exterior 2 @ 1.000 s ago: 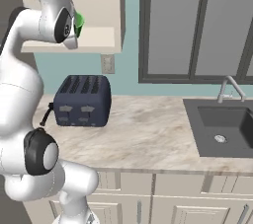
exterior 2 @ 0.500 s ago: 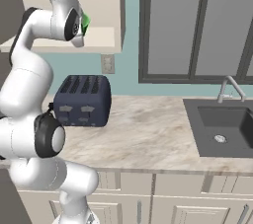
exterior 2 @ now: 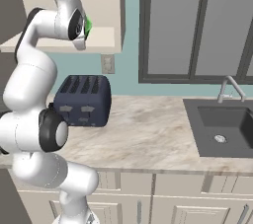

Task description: Move the cup from next to the sink to the open cabinet. Then, move the bowl with the lemon to the fridge to clear the area for faucet cleaning.

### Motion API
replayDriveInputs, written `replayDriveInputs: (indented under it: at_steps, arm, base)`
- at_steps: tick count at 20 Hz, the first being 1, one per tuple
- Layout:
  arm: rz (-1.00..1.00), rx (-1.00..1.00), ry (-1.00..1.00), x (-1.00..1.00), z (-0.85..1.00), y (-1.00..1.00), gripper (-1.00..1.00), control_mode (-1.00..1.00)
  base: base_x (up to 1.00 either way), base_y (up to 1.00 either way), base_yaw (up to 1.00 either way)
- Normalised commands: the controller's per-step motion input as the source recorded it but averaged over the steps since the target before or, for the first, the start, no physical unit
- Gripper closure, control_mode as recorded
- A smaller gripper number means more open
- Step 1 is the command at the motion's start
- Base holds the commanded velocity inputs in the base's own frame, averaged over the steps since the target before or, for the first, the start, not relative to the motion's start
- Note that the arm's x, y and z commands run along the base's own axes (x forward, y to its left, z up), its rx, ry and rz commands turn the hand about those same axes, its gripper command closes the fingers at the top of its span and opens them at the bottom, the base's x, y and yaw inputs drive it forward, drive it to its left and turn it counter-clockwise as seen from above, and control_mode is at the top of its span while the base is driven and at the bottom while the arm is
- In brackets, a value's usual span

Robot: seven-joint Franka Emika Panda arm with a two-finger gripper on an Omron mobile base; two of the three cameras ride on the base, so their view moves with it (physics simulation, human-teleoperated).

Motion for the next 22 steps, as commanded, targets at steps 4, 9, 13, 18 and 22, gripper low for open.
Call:
replayDriveInputs:
  at_steps: [4,9,13,18,22]
  arm:
    - [0.0,0.0,0.04,0.22,-0.01,0.01,1.0,-1.0]
    - [0.0,-0.07,0.09,0.2,0.0,0.23,-1.0,-1.0]
    - [0.0,-0.15,-0.03,0.07,0.0,0.29,-1.0,-1.0]
    - [0.0,-0.14,-0.19,0.0,0.15,0.03,-1.0,-1.0]
    - [-0.01,-0.09,-0.15,0.0,0.32,0.0,-1.0,-1.0]
  base:
    - [0.0,0.0,0.0]
    - [0.0,0.0,0.0]
    - [0.0,0.0,0.0]
    - [0.0,0.0,0.0]
    - [0.0,0.0,0.0]
